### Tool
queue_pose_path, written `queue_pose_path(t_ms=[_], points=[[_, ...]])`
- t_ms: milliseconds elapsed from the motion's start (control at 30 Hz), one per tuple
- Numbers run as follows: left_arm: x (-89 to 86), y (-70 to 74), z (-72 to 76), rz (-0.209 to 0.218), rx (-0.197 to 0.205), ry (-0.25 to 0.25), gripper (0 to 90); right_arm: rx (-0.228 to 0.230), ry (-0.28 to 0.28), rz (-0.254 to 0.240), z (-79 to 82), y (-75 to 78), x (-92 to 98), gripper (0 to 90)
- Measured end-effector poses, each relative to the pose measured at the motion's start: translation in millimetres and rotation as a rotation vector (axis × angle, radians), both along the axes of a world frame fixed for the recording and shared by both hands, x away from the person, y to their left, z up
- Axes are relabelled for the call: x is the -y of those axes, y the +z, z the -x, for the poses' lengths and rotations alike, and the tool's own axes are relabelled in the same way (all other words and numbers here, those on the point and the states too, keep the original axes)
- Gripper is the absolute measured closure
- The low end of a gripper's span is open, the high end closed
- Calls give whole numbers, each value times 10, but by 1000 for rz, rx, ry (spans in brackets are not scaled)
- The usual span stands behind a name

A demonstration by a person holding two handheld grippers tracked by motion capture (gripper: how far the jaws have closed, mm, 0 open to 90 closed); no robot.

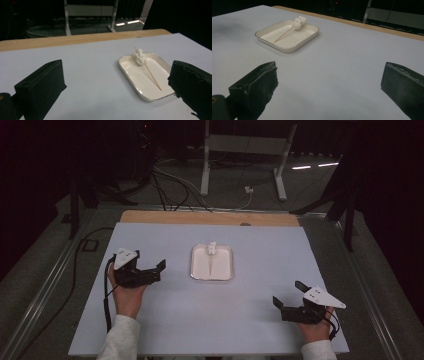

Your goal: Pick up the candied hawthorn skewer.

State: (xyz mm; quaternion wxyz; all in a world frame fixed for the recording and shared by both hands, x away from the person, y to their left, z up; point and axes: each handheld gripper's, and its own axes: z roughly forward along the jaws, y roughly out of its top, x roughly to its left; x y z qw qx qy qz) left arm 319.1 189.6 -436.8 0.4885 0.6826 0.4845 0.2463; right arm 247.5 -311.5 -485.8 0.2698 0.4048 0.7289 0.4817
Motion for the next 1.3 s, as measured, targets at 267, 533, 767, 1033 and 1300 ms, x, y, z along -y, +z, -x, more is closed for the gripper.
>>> queue_pose_path(t_ms=[267, 533, 767, 1033, 1300], points=[[288, -62, -244, -10, -36, -46, 29, -7, -7, 1, -3, -4, 2, 6], [533, -139, -434, -29, -60, -71, 43, -9, -3, 5, -6, -7, -2, 6], [729, -252, -588, -52, -98, -79, 44, -9, -1, 8, -6, -9, -2, 6], [955, -424, -729, -58, -147, -92, 45, -9, 1, 16, -10, -14, -6, 6], [1167, -562, -817, -63, -189, -105, 50, -10, 1, 15, -8, -15, -5, 6]])
